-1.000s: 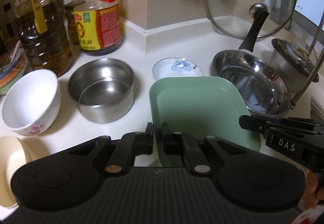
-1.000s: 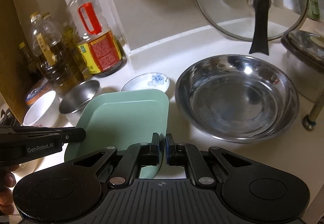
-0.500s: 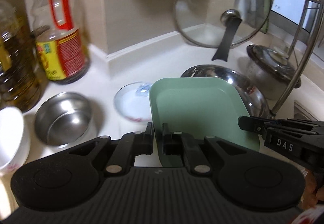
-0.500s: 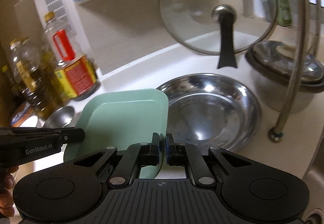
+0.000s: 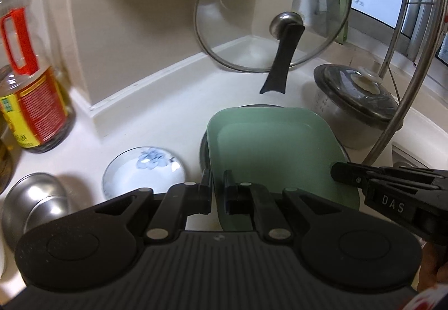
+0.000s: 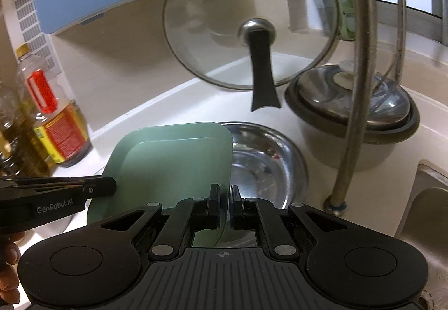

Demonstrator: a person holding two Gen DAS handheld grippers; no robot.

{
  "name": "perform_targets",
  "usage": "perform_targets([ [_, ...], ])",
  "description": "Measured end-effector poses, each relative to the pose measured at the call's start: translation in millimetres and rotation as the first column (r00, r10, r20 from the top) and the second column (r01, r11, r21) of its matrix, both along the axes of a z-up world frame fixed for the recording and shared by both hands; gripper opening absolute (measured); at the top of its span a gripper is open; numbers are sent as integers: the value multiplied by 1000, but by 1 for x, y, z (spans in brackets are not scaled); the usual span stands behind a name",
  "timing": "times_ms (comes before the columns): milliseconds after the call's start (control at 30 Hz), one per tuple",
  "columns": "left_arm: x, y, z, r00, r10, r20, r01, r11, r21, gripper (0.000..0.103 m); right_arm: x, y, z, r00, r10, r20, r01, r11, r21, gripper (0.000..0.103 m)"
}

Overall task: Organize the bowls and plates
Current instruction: 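Lift the green plate with the right tool and carry it over the steel basin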

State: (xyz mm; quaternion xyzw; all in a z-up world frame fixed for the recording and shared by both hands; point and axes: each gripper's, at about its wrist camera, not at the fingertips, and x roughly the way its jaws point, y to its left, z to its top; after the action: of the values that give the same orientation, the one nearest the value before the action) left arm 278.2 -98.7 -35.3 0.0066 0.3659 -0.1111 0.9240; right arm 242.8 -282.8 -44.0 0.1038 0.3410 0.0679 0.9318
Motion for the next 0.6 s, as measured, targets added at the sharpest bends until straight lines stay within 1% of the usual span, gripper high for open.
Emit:
perform_targets([
  [233, 22, -11, -11, 999, -23, -26, 23, 1000, -7, 7, 13, -11, -5, 999, -39, -20, 39, 999, -14, 6],
  [600, 47, -22, -28, 996, -47, -72, 46, 999, -5, 8, 33, -19, -22, 995, -70, -65, 69, 997, -19, 6],
])
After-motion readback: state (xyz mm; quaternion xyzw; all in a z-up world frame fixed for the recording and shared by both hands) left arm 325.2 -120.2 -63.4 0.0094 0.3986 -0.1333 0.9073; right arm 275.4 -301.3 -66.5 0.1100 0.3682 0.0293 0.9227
